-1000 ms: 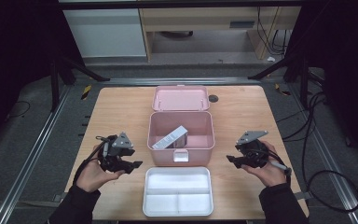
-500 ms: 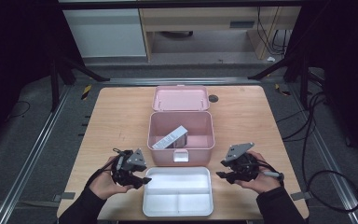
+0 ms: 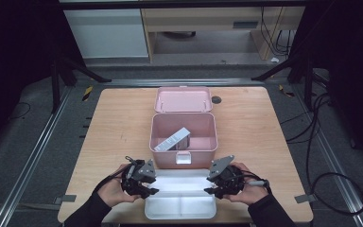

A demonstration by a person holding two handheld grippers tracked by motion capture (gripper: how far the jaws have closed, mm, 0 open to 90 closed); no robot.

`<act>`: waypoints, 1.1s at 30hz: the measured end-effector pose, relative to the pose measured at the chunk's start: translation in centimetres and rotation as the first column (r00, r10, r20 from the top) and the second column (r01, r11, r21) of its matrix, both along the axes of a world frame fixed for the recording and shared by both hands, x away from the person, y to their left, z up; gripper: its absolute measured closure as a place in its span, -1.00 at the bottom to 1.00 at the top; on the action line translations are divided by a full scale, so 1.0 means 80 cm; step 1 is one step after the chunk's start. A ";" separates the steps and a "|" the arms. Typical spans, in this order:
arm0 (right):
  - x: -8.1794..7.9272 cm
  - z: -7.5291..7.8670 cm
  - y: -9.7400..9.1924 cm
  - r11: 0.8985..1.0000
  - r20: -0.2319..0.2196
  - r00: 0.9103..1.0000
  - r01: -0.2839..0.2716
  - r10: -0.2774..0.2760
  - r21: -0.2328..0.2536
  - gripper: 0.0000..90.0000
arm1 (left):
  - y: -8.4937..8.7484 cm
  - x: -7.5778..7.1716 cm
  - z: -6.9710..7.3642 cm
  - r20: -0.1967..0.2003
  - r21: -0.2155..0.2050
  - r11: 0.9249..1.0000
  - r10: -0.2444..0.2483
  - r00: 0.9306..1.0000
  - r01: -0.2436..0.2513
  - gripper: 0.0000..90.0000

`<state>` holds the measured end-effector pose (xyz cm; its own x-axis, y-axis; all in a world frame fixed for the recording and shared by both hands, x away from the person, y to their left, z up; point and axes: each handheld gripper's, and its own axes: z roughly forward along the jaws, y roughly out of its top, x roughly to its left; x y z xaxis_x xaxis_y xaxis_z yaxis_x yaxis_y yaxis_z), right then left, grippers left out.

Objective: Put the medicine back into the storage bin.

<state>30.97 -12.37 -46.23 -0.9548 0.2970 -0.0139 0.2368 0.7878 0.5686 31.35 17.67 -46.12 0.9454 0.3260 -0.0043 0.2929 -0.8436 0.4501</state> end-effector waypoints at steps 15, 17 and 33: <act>-0.001 -0.027 0.025 0.990 -0.037 0.999 -0.034 0.029 -0.137 0.55 | -0.011 0.001 -0.026 -0.035 0.080 0.996 -0.042 0.999 0.044 0.52; 0.000 -0.028 0.027 0.987 -0.034 0.999 -0.040 0.035 -0.153 0.62 | -0.012 0.002 -0.027 -0.036 0.081 0.996 -0.044 0.998 0.047 0.56; 0.004 -0.036 0.043 0.966 -0.067 0.997 -0.064 0.049 -0.249 0.84 | -0.019 0.003 -0.030 -0.071 0.134 0.986 -0.087 0.994 0.096 0.84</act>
<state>31.30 -8.92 -49.10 -0.9712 0.2372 -0.0234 0.2157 0.9164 0.3372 31.59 16.19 -48.53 0.9703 0.2402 -0.0280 0.2368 -0.9205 0.3108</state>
